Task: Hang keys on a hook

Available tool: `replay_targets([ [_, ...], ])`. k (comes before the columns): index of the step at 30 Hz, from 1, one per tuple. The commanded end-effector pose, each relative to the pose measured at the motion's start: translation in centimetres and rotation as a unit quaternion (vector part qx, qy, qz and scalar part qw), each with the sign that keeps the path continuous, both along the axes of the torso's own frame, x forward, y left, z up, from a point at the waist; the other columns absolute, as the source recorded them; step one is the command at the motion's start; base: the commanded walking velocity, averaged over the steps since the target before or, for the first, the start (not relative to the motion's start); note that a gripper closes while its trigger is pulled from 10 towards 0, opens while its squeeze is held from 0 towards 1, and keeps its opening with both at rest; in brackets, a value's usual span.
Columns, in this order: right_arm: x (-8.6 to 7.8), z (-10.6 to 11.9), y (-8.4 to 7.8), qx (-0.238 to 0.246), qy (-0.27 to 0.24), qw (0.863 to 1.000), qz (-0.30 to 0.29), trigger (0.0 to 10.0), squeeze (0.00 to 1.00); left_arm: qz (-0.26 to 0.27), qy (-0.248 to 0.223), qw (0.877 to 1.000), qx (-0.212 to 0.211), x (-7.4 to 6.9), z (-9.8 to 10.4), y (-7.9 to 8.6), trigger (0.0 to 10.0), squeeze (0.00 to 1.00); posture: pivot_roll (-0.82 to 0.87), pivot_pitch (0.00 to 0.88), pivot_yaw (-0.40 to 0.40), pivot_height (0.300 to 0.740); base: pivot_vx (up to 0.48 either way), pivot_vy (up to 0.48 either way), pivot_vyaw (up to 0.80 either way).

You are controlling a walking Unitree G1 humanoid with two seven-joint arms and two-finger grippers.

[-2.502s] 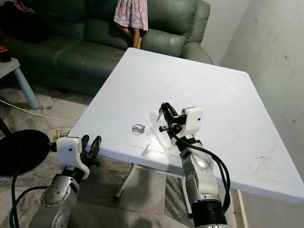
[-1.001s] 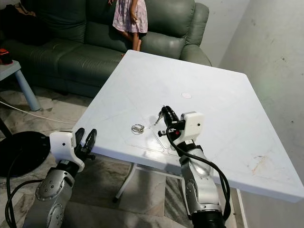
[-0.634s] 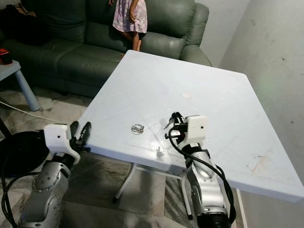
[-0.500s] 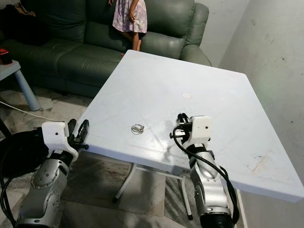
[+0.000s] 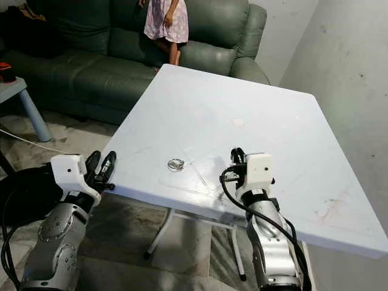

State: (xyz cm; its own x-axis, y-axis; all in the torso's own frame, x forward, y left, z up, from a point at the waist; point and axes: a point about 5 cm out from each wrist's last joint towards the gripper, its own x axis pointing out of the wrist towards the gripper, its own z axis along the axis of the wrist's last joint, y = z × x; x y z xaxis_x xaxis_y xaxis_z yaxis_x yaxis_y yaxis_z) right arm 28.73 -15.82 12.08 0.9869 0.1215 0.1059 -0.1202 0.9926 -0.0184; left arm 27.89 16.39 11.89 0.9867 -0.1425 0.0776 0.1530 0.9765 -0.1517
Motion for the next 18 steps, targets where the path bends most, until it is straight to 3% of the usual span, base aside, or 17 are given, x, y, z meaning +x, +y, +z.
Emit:
replay_targets([
  [1,-0.3,0.8,-0.3,-0.002,-0.013,1.0,-0.007,10.0,0.0,-0.005,-0.004,1.0,-0.006,-0.1,0.3,-0.3,10.0,0.0,0.18,0.0,-0.133,0.74,0.0,0.0,0.0],
  [18,-0.5,2.8,-0.7,-0.009,-0.053,0.998,-0.01,10.0,0.0,-0.011,-0.012,1.0,-0.01,-0.5,1.3,0.3,10.0,0.0,0.18,0.0,-0.127,0.74,0.0,0.0,0.0],
])
